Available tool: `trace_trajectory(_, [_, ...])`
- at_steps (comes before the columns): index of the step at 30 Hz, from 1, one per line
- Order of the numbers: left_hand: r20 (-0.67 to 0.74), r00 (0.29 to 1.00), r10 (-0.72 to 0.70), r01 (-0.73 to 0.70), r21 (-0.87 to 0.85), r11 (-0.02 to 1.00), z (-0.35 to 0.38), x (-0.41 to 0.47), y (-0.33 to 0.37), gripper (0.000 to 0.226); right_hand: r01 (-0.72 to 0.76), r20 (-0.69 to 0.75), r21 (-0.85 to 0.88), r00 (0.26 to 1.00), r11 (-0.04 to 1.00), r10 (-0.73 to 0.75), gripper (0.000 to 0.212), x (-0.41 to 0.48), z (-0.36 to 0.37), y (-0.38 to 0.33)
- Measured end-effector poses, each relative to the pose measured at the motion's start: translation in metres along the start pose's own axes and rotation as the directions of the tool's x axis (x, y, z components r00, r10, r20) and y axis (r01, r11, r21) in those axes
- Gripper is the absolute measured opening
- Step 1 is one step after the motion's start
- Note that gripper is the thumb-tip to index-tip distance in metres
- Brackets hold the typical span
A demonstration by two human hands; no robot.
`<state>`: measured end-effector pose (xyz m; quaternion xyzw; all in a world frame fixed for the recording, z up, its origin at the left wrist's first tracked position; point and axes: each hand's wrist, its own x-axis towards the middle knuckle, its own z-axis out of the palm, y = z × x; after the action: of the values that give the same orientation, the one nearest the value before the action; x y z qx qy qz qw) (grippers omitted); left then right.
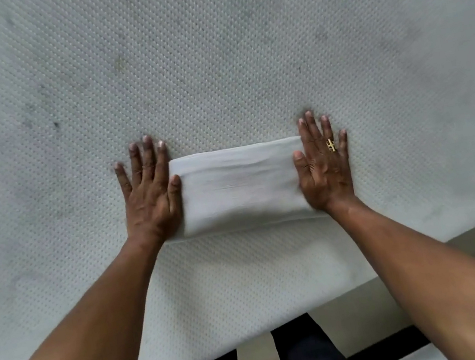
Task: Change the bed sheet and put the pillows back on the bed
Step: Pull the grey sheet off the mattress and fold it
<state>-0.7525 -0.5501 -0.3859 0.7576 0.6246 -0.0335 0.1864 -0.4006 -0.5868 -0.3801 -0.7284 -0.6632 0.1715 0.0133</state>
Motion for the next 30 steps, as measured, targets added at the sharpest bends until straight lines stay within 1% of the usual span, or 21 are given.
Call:
trace_trajectory(4, [-0.016, 1.0, 0.005, -0.005, 0.0, 1.0, 0.008, 0.004, -0.003, 0.067, -0.003, -0.032, 0.031, 0.999, 1.0, 0.004, 0.062, 0.002, 0.01, 0.0])
trace_trajectory(7, [0.001, 1.0, -0.006, 0.006, -0.058, 0.998, 0.002, 0.003, -0.005, 0.064, -0.008, 0.042, -0.003, 0.999, 1.0, 0.008, 0.062, 0.001, 0.003, 0.001])
trace_trajectory(8, [-0.014, 0.999, -0.051, 0.049, -0.107, 0.993, -0.002, -0.004, -0.007, 0.062, -0.003, 0.076, -0.017, 0.997, 1.0, 0.004, 0.062, 0.002, -0.004, 0.001])
trace_trajectory(9, [-0.053, 0.986, -0.155, 0.143, -0.192, 0.971, -0.004, -0.015, -0.006, 0.062, -0.003, 0.116, -0.024, 0.993, 1.0, 0.006, 0.063, 0.001, -0.011, 0.002])
trace_trajectory(10, [-0.097, 0.94, -0.327, 0.28, -0.324, 0.903, -0.009, -0.03, -0.001, 0.063, -0.014, 0.159, -0.017, 0.987, 1.0, 0.016, 0.065, 0.002, -0.021, 0.002])
trace_trajectory(11, [-0.11, 0.831, -0.546, 0.436, -0.481, 0.761, -0.016, -0.046, 0.009, 0.066, -0.03, 0.2, 0.0, 0.979, 1.0, 0.03, 0.067, 0.003, -0.03, 0.001])
trace_trajectory(12, [-0.057, 0.644, -0.763, 0.576, -0.62, 0.533, -0.022, -0.062, 0.024, 0.072, -0.057, 0.231, 0.017, 0.971, 0.998, 0.052, 0.07, 0.002, -0.038, 0.001])
trace_trajectory(13, [0.037, 0.389, -0.92, 0.655, -0.713, 0.248, -0.019, -0.078, 0.039, 0.076, -0.077, 0.247, 0.027, 0.967, 0.997, 0.068, 0.071, 0.002, -0.045, -0.001])
trace_trajectory(14, [0.177, 0.165, -0.97, 0.664, -0.747, -0.023, -0.017, -0.091, 0.059, 0.075, -0.084, 0.253, 0.024, 0.965, 0.996, 0.075, 0.072, 0.002, -0.05, -0.003])
trace_trajectory(15, [0.362, 0.026, -0.932, 0.625, -0.734, -0.267, -0.015, -0.103, 0.082, 0.073, -0.083, 0.262, 0.013, 0.962, 0.996, 0.077, 0.073, 0.003, -0.053, -0.005])
trace_trajectory(16, [0.549, 0.033, -0.835, 0.555, -0.705, -0.441, -0.012, -0.11, 0.107, 0.074, -0.074, 0.276, -0.002, 0.958, 0.997, 0.071, 0.074, 0.005, -0.055, -0.007])
trace_trajectory(17, [0.688, 0.168, -0.706, 0.494, -0.678, -0.544, -0.01, -0.11, 0.13, 0.072, -0.064, 0.287, -0.011, 0.956, 0.998, 0.065, 0.073, 0.007, -0.056, -0.008])
trace_trajectory(18, [0.746, 0.332, -0.578, 0.431, -0.665, -0.61, -0.01, -0.107, 0.152, 0.064, -0.055, 0.292, -0.02, 0.955, 0.998, 0.058, 0.071, 0.007, -0.056, -0.008])
trace_trajectory(19, [0.744, 0.44, -0.503, 0.365, -0.66, -0.656, -0.011, -0.1, 0.166, 0.052, -0.049, 0.296, -0.031, 0.953, 0.998, 0.056, 0.067, 0.006, -0.057, -0.01])
trace_trajectory(20, [0.726, 0.511, -0.459, 0.299, -0.651, -0.697, -0.01, -0.09, 0.176, 0.047, -0.05, 0.307, -0.045, 0.95, 0.998, 0.061, 0.064, 0.004, -0.057, -0.011])
trace_trajectory(21, [0.717, 0.541, -0.44, 0.245, -0.635, -0.733, -0.009, -0.08, 0.184, 0.05, -0.053, 0.324, -0.059, 0.944, 0.997, 0.069, 0.061, 0.003, -0.057, -0.012])
trace_trajectory(23, [0.723, 0.533, -0.44, 0.185, -0.607, -0.773, -0.009, -0.071, 0.188, 0.056, -0.063, 0.369, -0.071, 0.926, 0.996, 0.085, 0.06, -0.001, -0.062, -0.016])
trace_trajectory(25, [0.743, 0.497, -0.449, 0.192, -0.599, -0.777, -0.014, -0.074, 0.181, 0.058, -0.07, 0.456, -0.074, 0.885, 0.995, 0.096, 0.063, -0.007, -0.072, -0.02])
trace_trajectory(26, [0.746, 0.469, -0.472, 0.205, -0.612, -0.764, -0.018, -0.079, 0.176, 0.062, -0.069, 0.52, -0.074, 0.848, 0.995, 0.097, 0.065, -0.012, -0.078, -0.023])
trace_trajectory(28, [0.711, 0.446, -0.544, 0.191, -0.669, -0.719, -0.034, -0.092, 0.164, 0.067, -0.07, 0.667, -0.051, 0.74, 0.996, 0.086, 0.069, -0.029, -0.092, -0.036])
trace_trajectory(30, [0.651, 0.428, -0.627, 0.219, -0.748, -0.627, -0.065, -0.111, 0.148, 0.059, -0.077, 0.754, -0.015, 0.654, 0.997, 0.062, 0.071, -0.055, -0.107, -0.055])
